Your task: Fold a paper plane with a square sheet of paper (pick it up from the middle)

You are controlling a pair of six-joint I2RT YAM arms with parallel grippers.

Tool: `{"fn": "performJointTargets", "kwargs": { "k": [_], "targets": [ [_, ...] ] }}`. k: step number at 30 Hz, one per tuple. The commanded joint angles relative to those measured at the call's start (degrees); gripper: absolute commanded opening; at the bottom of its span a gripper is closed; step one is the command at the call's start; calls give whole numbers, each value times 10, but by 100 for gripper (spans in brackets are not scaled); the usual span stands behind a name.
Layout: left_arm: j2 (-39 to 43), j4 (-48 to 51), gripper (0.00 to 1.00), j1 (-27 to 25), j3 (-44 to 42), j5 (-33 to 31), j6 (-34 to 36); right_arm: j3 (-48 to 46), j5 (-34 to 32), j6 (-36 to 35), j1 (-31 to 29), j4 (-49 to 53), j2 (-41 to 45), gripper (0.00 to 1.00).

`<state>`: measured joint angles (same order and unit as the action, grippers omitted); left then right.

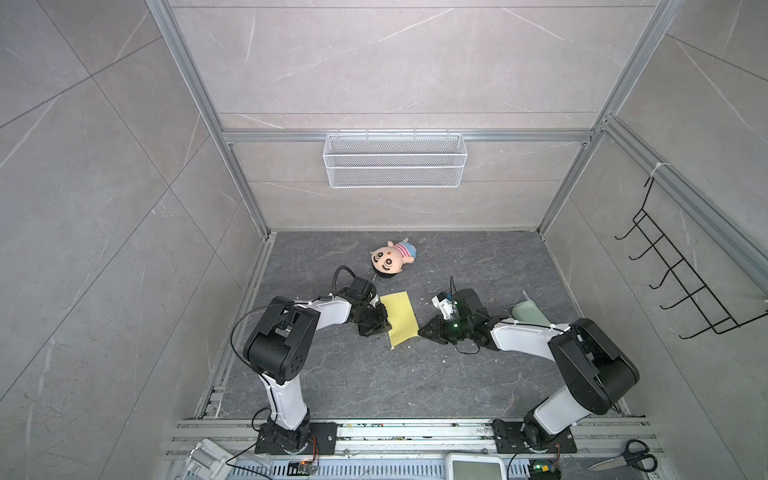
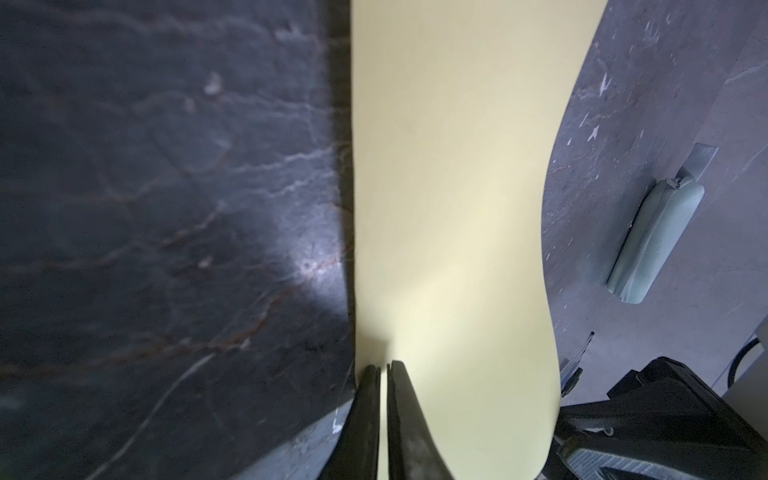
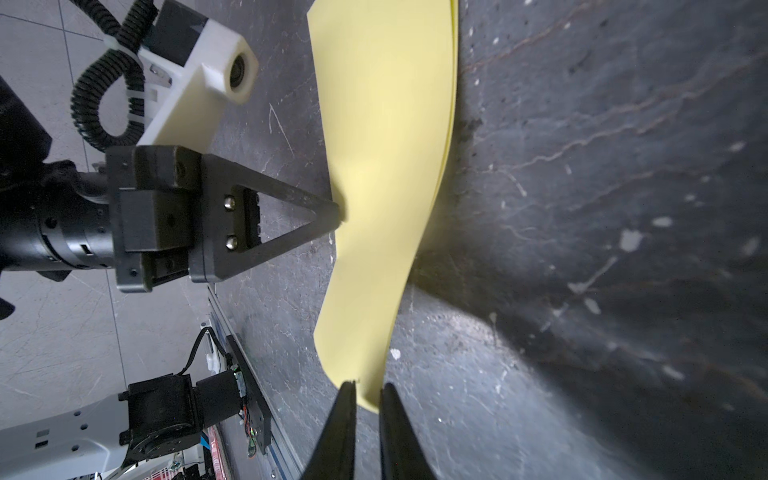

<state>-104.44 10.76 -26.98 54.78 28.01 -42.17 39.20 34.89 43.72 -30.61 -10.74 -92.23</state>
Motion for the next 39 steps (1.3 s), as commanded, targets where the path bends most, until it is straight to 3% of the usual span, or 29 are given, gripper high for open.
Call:
{"fn": "performJointTargets", "kwargs": {
  "k": [1, 14, 21, 27, 34, 39],
  "targets": [
    [-31, 71, 12, 3, -11, -79, 17, -4, -15, -16, 2, 14, 21, 16],
    [-29, 75, 12, 3, -4, -79, 22, 14, -8, -17, 2, 6, -4, 20],
    [-32, 71, 12, 3, -2, -77, 26, 128, -37, -66, 24, 16, -101, 47],
    [-39, 71, 12, 3, -1, -76, 25, 256, -12, -81, 45, 10, -220, 59],
    [-39, 71, 12, 3, -2, -75, 23, 360, 36, -107, 52, 33, -309, 59],
    [-39, 71, 12, 3, -2, -75, 21, 371, 67, -115, 52, 26, -328, 55]
  ]
}}
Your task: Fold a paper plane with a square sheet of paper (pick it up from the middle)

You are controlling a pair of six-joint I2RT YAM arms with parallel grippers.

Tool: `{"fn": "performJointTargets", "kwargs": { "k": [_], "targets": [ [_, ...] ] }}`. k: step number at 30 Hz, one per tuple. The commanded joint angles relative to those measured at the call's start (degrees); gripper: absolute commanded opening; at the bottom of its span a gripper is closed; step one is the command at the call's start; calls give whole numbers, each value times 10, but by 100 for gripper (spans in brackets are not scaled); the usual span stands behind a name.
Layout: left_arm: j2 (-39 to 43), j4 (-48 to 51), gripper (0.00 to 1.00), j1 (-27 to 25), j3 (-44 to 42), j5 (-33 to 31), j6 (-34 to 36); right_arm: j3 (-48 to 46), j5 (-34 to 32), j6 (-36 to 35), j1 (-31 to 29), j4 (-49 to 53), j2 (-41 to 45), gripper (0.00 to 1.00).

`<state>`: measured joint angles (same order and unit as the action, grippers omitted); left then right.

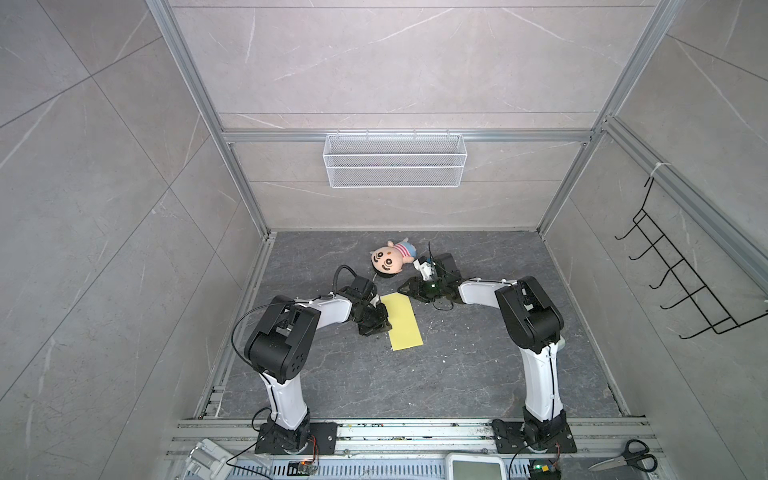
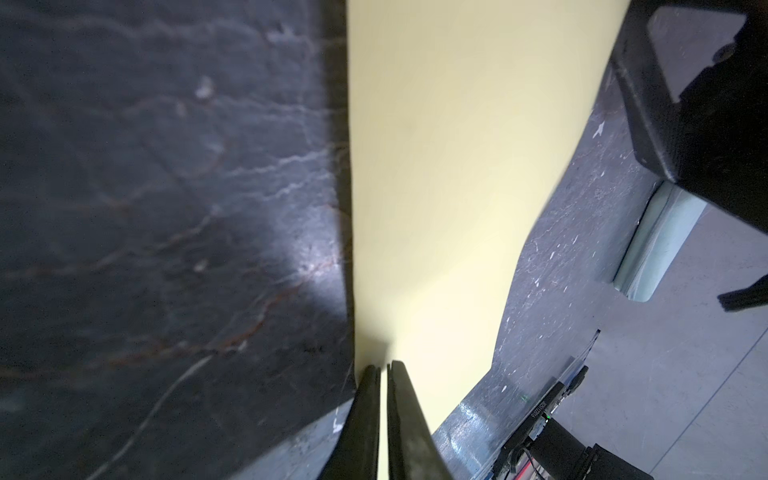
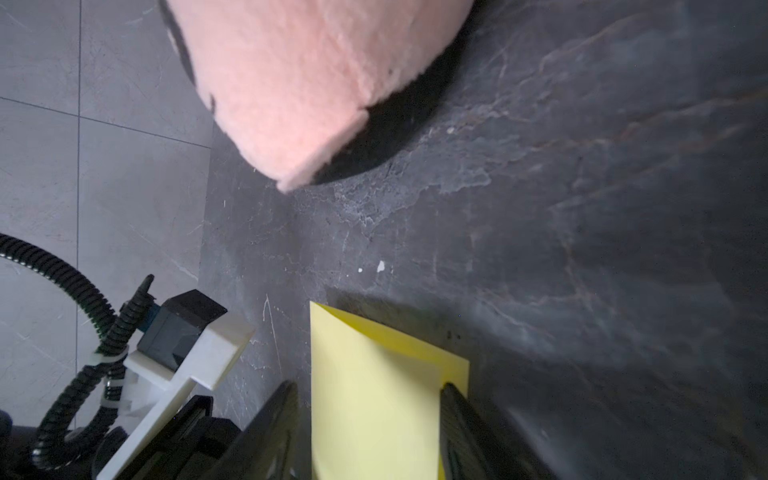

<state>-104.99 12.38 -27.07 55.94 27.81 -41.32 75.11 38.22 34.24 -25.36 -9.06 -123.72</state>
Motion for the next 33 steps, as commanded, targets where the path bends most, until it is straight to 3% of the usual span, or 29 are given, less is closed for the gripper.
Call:
{"fn": "performJointTargets", "kwargs": {
  "k": [1, 24, 33],
  "targets": [
    [-34, 55, 12, 4, -13, -73, 13, 10, 37, -22, 1, 10, -13, 53],
    [-29, 65, 12, 4, -8, -83, 14, -166, 116, -30, 5, -51, 95, 30],
    [-27, 64, 12, 4, -10, -83, 16, -231, 148, -25, 5, -65, 116, 27]
  ]
}}
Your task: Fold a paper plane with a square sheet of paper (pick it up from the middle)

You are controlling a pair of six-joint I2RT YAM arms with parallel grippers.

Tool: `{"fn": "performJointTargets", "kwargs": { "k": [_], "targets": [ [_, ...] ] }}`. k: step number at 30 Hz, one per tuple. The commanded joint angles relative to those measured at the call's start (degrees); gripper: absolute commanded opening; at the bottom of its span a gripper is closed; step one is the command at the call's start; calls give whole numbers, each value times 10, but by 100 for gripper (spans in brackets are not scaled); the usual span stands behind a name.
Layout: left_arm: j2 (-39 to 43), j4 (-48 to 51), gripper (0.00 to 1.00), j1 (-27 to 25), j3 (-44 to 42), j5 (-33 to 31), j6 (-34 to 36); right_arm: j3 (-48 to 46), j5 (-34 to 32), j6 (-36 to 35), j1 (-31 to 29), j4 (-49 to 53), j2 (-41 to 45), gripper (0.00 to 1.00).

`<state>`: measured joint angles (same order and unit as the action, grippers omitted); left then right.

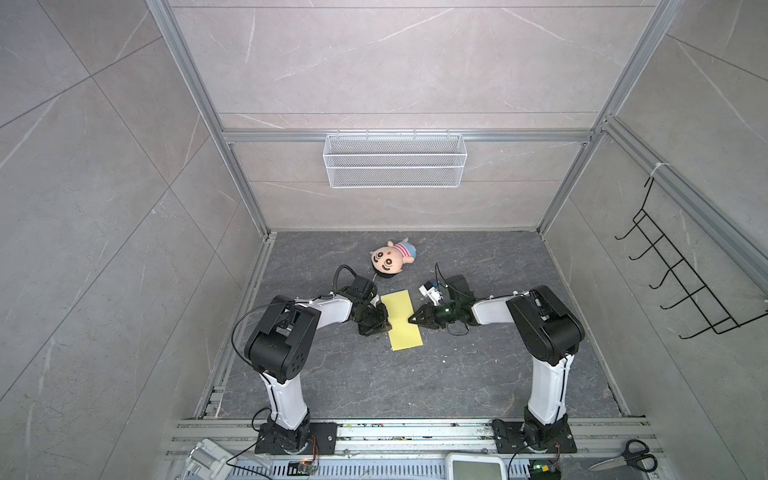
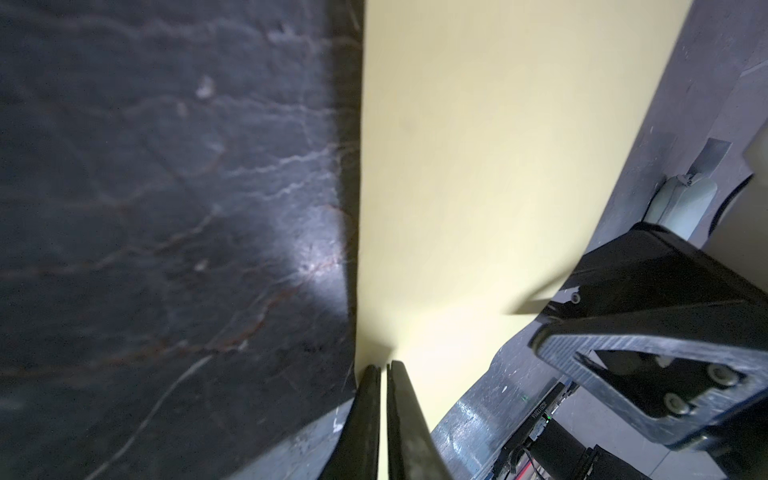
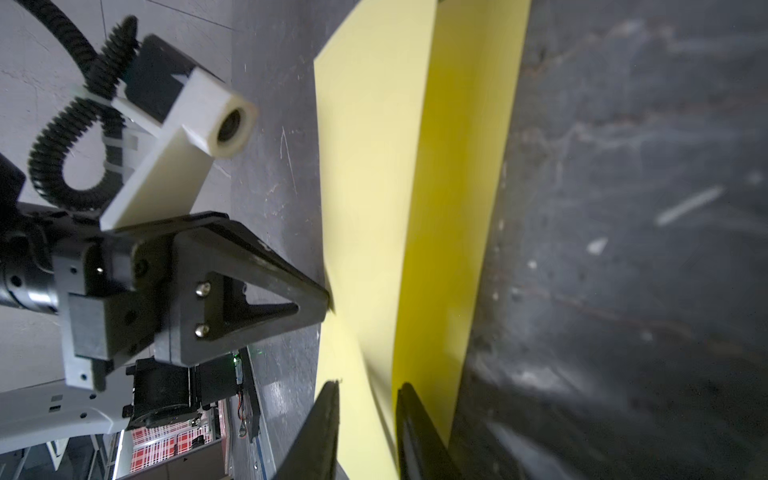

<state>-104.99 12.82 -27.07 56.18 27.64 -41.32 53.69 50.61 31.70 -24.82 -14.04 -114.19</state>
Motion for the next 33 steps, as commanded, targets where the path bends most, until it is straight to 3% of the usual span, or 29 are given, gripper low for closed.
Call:
{"fn": "performJointTargets", "kwargs": {
  "k": [1, 17, 24, 33],
  "targets": [
    [-26, 59, 12, 4, -13, -82, 16, -25, 25, 5, -1, -20, 24, 27],
    [-25, 53, 12, 3, -15, -83, 4, -121, 27, 88, -3, -77, 70, 24],
    [-24, 41, 12, 3, -20, -75, -6, -174, 2, 174, -12, -167, 84, 22],
    [-18, 41, 12, 3, -21, -74, -4, -191, -35, 221, -20, -197, 89, 14]
  ]
}}
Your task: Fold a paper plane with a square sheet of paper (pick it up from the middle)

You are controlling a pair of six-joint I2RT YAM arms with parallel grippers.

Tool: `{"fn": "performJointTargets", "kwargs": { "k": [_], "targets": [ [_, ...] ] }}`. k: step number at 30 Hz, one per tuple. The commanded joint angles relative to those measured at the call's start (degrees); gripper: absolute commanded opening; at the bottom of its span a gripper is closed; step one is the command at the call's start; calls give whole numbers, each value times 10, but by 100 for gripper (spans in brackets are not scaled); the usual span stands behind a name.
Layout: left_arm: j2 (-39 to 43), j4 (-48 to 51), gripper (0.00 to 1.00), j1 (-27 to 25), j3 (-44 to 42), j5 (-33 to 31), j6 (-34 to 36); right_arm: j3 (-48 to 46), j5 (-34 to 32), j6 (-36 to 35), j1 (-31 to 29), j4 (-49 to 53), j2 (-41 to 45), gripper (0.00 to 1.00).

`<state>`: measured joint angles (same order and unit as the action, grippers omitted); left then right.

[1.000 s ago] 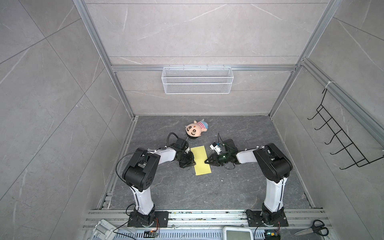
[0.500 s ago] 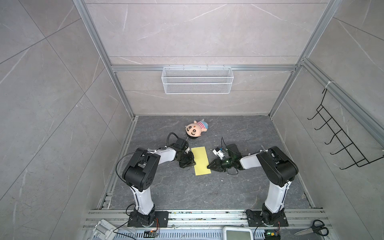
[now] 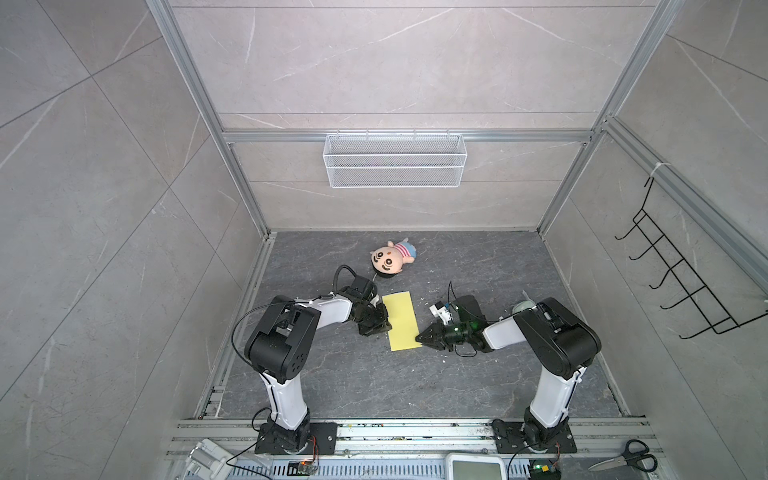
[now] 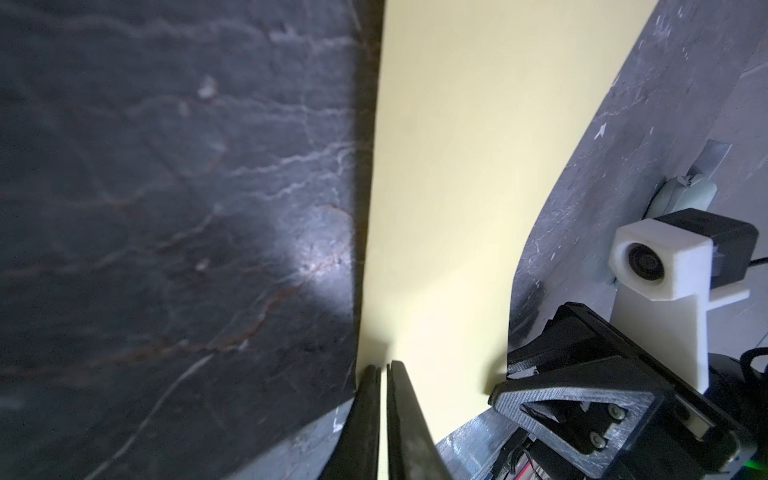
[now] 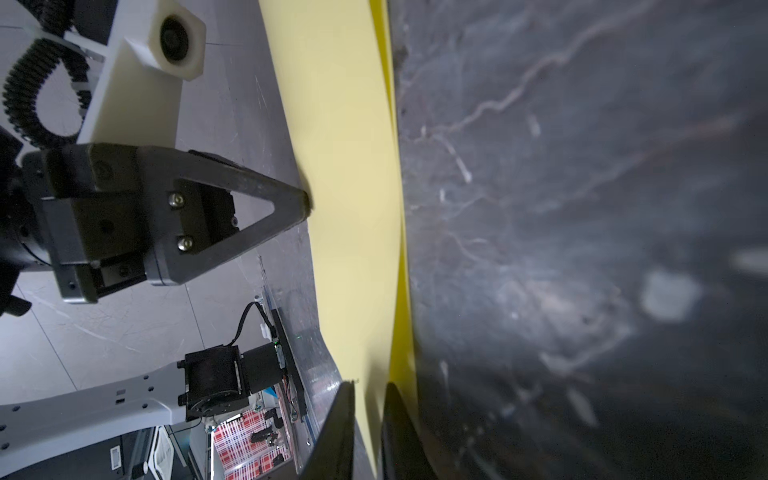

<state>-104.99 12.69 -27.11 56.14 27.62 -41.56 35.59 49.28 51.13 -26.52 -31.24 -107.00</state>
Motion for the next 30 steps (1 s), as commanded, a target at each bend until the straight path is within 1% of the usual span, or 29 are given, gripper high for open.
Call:
{"fn": "performJointTargets", "kwargs": {
  "k": [1, 5, 10, 13, 20, 30],
  "targets": [
    [-16, 41, 12, 3, -21, -74, -1, -11, -25, 30, -3, -24, 17, 13],
    [6, 41, 12, 3, -15, -68, 4, -15, -47, 36, -3, -2, 29, 6],
    [53, 6, 19, 4, 6, -30, 16, -6, -56, 16, -3, 64, 58, 2],
    [60, -14, 23, 4, 19, -16, 17, 4, -50, -2, -3, 100, 71, 1],
    [7, -32, 23, 4, 55, -3, 29, 26, -44, -20, -3, 159, 81, 0],
    [-47, -18, 16, 4, 76, -16, 31, 58, -44, -25, -4, 212, 77, 0]
  ]
}}
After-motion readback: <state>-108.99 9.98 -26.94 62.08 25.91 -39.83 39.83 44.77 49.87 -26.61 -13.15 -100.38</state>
